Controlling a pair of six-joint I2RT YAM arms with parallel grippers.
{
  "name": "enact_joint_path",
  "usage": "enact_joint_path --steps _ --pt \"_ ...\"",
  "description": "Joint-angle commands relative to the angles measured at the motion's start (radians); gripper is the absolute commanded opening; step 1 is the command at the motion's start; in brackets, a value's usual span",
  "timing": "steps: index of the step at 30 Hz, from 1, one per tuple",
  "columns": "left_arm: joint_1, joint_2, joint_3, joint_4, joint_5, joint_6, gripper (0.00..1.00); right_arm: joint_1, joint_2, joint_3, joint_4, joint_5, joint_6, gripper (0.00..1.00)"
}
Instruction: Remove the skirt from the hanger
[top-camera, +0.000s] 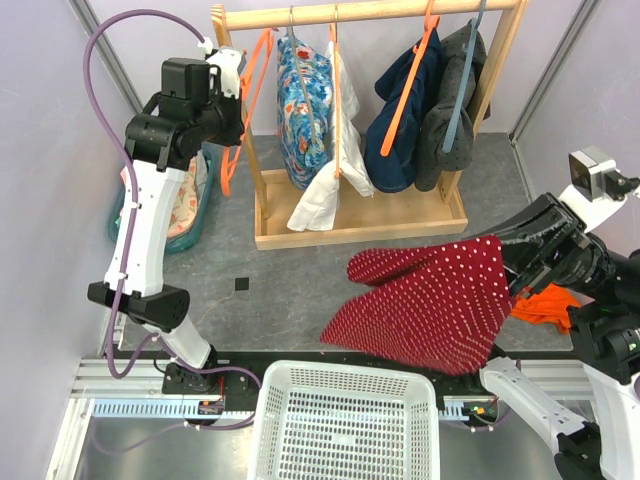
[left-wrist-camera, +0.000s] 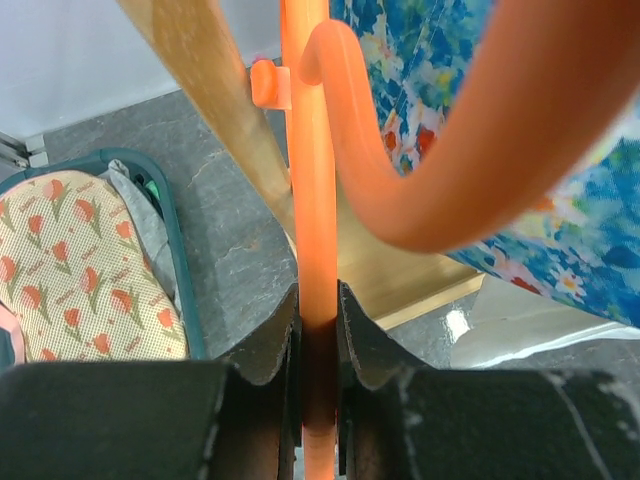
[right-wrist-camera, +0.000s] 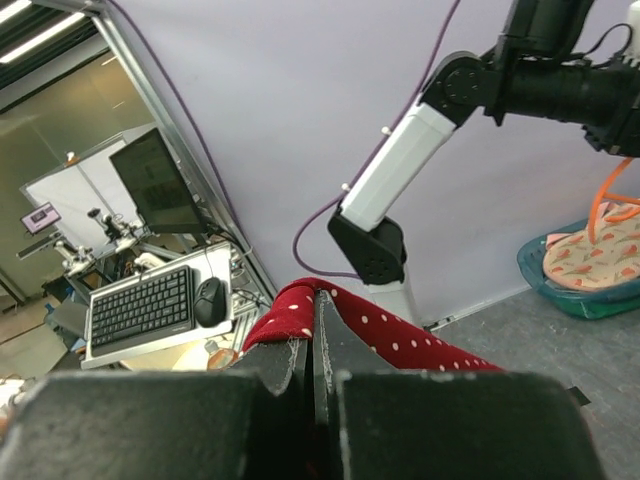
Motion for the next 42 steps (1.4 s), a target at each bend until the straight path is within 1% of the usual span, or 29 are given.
enact_joint_path --steps 1,2,6,8,15,16,20,23,28,31,34,35,42 --pt "0.002 0.034 0.095 0.037 -0.011 0.03 0.02 -0.008 -0.024 -0.014 0.092 -0.044 0.063 0.0" --pt "0.002 0.058 0.117 0.036 -0.013 0.038 0.02 -0.008 -0.026 -0.019 0.122 -0.049 0.065 0.0" --pt "0.002 0.123 0.244 0.037 -0.024 0.053 0.02 -0.019 -0.032 -0.051 0.129 -0.056 0.058 0.0" --pt "0.002 0.143 0.267 0.059 -0.04 0.061 0.02 -0.023 -0.037 -0.066 0.136 -0.06 0.058 0.0" --pt "0.002 0.163 0.278 0.132 -0.051 0.084 0.02 -0.034 -0.05 -0.109 0.101 -0.047 0.012 0.0" --pt "0.002 0.167 0.278 0.135 -0.051 0.087 0.02 -0.036 -0.052 -0.112 0.074 -0.046 0.008 0.0" --pt "0.002 0.18 0.287 0.158 -0.067 0.094 0.02 -0.034 -0.058 -0.126 0.066 -0.044 -0.004 0.0" --pt "0.002 0.192 0.324 0.181 -0.076 0.096 0.02 -0.036 -0.064 -0.143 0.058 -0.043 -0.017 0.0" --pt "0.002 0.206 0.324 0.218 -0.073 0.094 0.02 -0.034 -0.069 -0.162 0.046 -0.038 -0.034 0.0" --pt "0.002 0.226 0.336 0.238 -0.085 0.101 0.03 -0.034 -0.072 -0.168 0.046 -0.037 -0.034 0.0" --pt "-0.001 0.25 0.356 0.252 -0.08 0.108 0.09 -0.034 -0.072 -0.169 0.046 -0.034 -0.037 0.0" --pt "-0.002 0.255 0.353 0.25 -0.082 0.11 0.13 -0.034 -0.07 -0.168 0.046 -0.03 -0.038 0.0" --pt "-0.002 0.281 0.306 0.231 -0.13 0.12 0.17 -0.036 -0.076 -0.168 0.032 -0.021 -0.05 0.0"
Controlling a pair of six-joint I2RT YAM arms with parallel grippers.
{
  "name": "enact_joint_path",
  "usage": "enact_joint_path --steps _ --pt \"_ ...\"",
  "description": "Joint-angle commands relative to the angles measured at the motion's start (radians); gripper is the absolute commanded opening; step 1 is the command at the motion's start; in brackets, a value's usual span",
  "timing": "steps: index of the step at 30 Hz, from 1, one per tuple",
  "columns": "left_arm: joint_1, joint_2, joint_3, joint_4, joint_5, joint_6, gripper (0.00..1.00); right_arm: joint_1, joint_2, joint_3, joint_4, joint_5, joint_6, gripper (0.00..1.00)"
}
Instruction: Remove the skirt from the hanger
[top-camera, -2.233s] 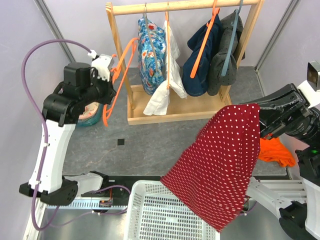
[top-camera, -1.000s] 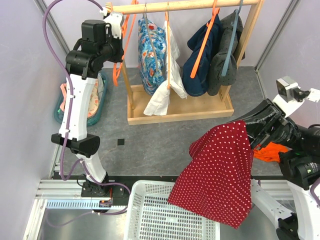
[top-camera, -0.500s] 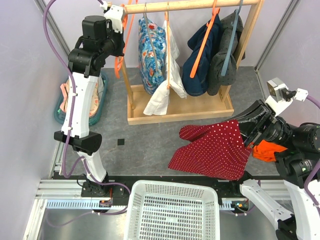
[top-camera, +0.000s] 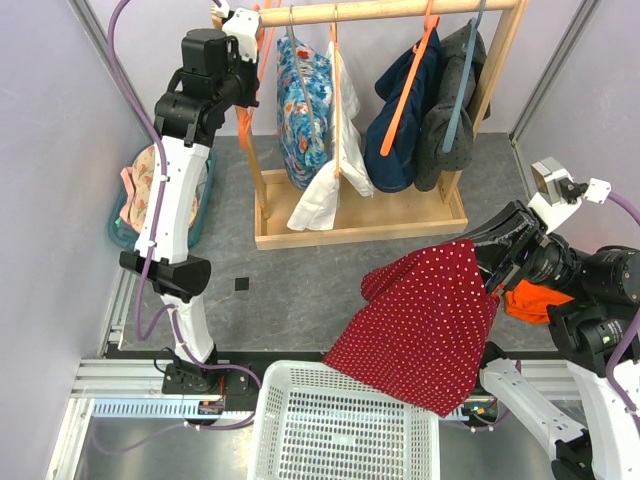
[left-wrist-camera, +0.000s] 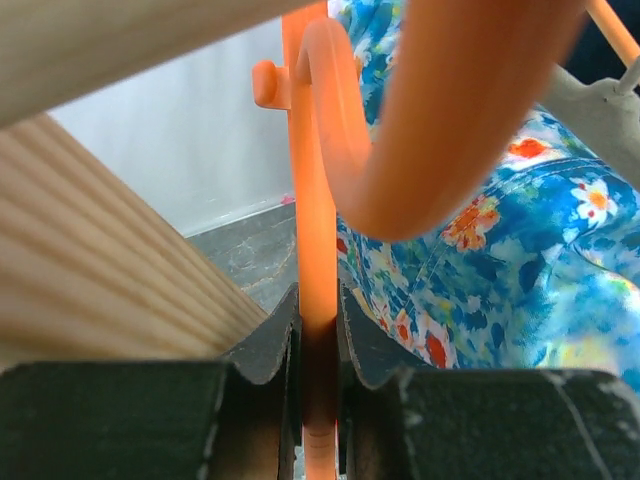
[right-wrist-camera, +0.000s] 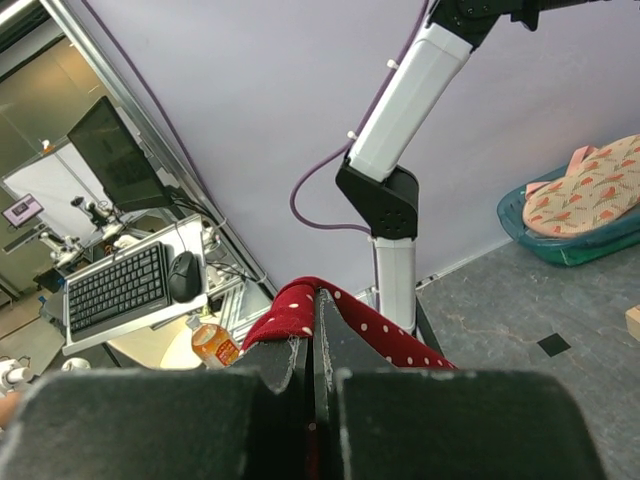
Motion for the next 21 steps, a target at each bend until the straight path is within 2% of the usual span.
enact_joint_path --steps 1,3,6,10,14,15,16,21 --pt "0.012 0.017 -0.003 0.041 -0.092 0.063 0.17 -0.005 -0.014 0.003 0.026 0.032 -0.014 0.0" --pt "0.012 0.014 -0.006 0.04 -0.092 0.063 0.2 -0.003 -0.015 0.0 0.026 0.034 -0.017 0.0" --pt "0.012 0.007 -0.012 0.04 -0.089 0.065 0.36 -0.005 -0.021 -0.008 0.026 0.034 -0.018 0.0" --pt "0.014 -0.003 -0.041 0.034 -0.095 0.06 0.68 -0.003 -0.026 -0.011 0.01 0.037 -0.031 0.0" --pt "0.015 -0.061 -0.103 0.024 -0.078 0.036 0.81 -0.003 -0.029 -0.009 -0.008 0.038 -0.043 0.0" --pt "0.015 -0.075 -0.116 0.024 -0.072 0.034 0.92 -0.005 -0.029 -0.009 -0.009 0.037 -0.045 0.0" --pt "0.015 -0.091 -0.139 0.023 -0.06 0.03 0.98 -0.003 -0.031 -0.009 -0.011 0.037 -0.048 0.0" --pt "0.015 -0.231 -0.205 0.017 0.0 0.011 1.0 -0.003 -0.035 -0.011 -0.017 0.038 -0.057 0.0"
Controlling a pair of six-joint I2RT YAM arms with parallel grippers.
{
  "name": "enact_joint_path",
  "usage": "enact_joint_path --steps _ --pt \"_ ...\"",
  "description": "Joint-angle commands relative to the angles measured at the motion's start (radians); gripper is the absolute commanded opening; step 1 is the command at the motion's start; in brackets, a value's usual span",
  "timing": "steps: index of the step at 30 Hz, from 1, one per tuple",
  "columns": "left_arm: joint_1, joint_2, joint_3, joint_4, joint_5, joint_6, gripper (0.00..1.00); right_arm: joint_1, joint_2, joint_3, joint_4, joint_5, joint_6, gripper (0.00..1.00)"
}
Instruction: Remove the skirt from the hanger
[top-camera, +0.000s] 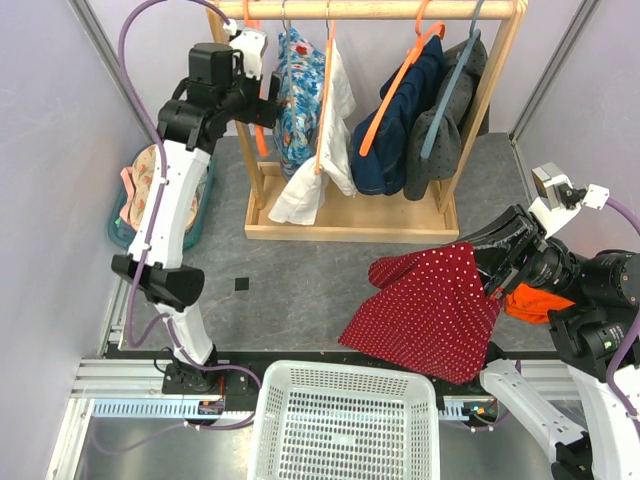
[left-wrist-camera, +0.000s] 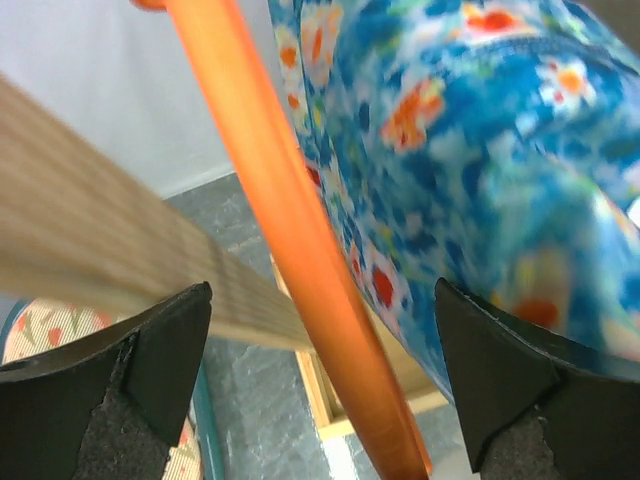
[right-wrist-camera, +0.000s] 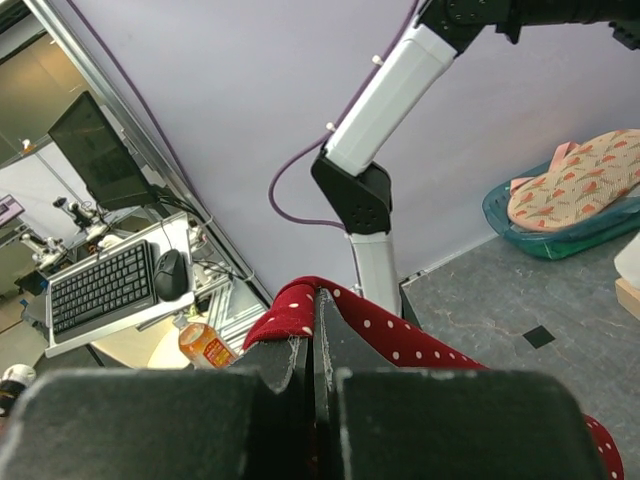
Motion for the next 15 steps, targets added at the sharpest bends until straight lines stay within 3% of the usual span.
enact_joint_path --steps 1,8,11,15 --pt "0.025 -0.186 -0.033 0.004 0.019 -0.005 1.0 -0.002 -0.012 0.002 0.023 0.023 -0.015 0.0" --pt "0.025 -0.49 -0.209 -0.037 0.215 -0.021 1.0 -0.002 -0.004 0.027 0.012 0.017 -0.028 0.0" --pt "0.025 -0.675 -0.406 -0.046 0.4 0.018 1.0 -0.002 0.007 0.053 0.014 0.014 -0.026 0.0" --pt "0.022 -0.86 -0.78 -0.076 0.731 0.13 1.0 -0.001 0.025 0.089 0.026 0.007 -0.012 0.0"
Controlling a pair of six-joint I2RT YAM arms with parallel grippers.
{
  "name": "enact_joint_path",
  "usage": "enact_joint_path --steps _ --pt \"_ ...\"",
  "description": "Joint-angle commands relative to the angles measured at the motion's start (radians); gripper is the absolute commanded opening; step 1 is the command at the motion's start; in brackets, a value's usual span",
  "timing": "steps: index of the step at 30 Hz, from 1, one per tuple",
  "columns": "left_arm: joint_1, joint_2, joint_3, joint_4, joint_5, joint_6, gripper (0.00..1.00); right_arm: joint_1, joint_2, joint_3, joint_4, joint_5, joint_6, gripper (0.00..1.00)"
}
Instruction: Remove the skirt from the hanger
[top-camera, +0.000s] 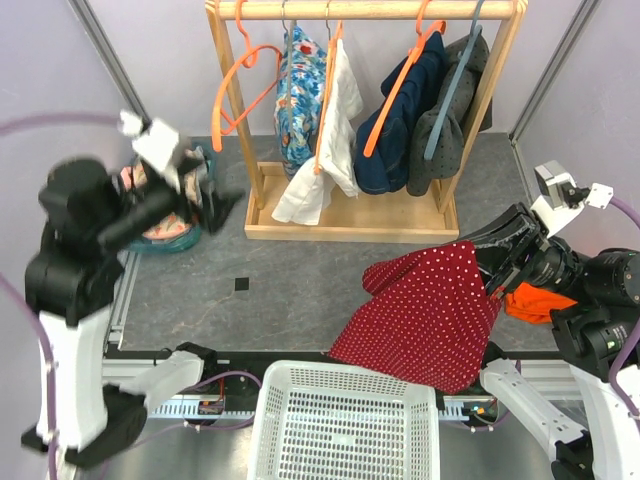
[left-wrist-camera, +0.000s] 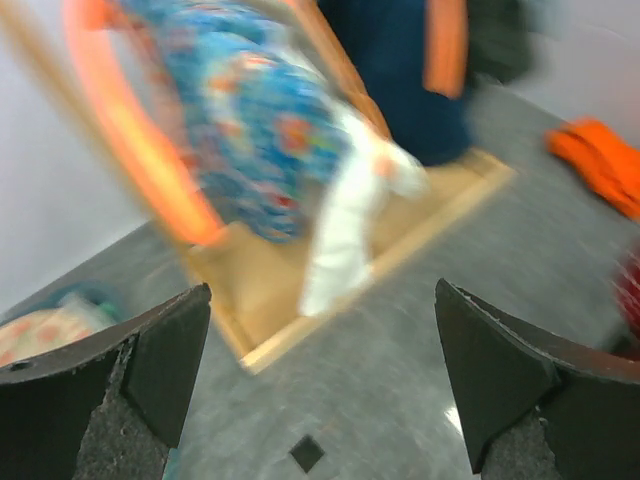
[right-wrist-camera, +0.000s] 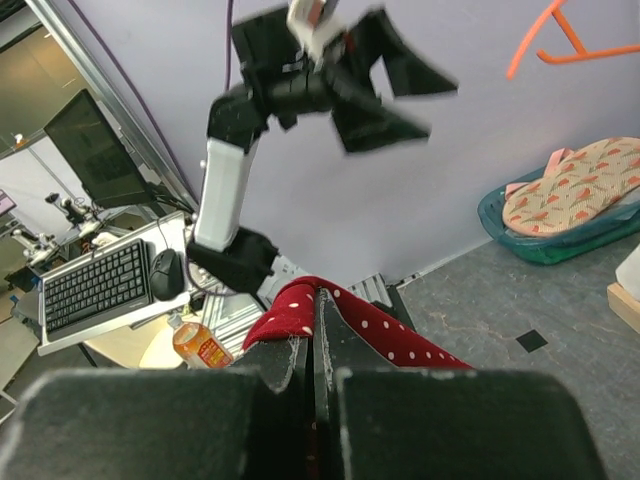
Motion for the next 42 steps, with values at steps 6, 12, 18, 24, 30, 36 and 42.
enact_joint_path --steps 6,12,18,24,30,36,42 --pt "-0.017 -0.154 -0.49 -0.058 0.338 0.197 1.0 -0.002 0.042 0.114 0.047 0.007 0.016 0.0" --pt "-0.065 -0.196 -0.723 -0.009 0.36 0.246 1.0 -0.005 0.045 0.113 0.115 -0.013 0.079 0.0" --pt "-0.219 -0.219 -0.852 -0.072 0.461 0.335 0.95 -0.011 0.084 0.189 0.135 -0.05 0.107 0.0" --pt "-0.316 -0.188 -0.846 -0.115 0.476 0.426 0.95 -0.013 0.111 0.226 0.106 -0.044 0.082 0.0" --pt "-0.478 -0.144 -0.943 -0.139 0.238 0.585 0.91 -0.016 0.13 0.272 0.017 -0.033 0.002 0.0" --pt "-0.604 -0.102 -0.974 -0.167 0.238 0.59 0.9 -0.016 0.154 0.326 -0.103 -0.007 -0.07 0.0" --pt "-0.677 -0.065 -0.987 -0.153 0.302 0.553 0.89 -0.019 0.159 0.329 -0.155 0.016 -0.107 0.0"
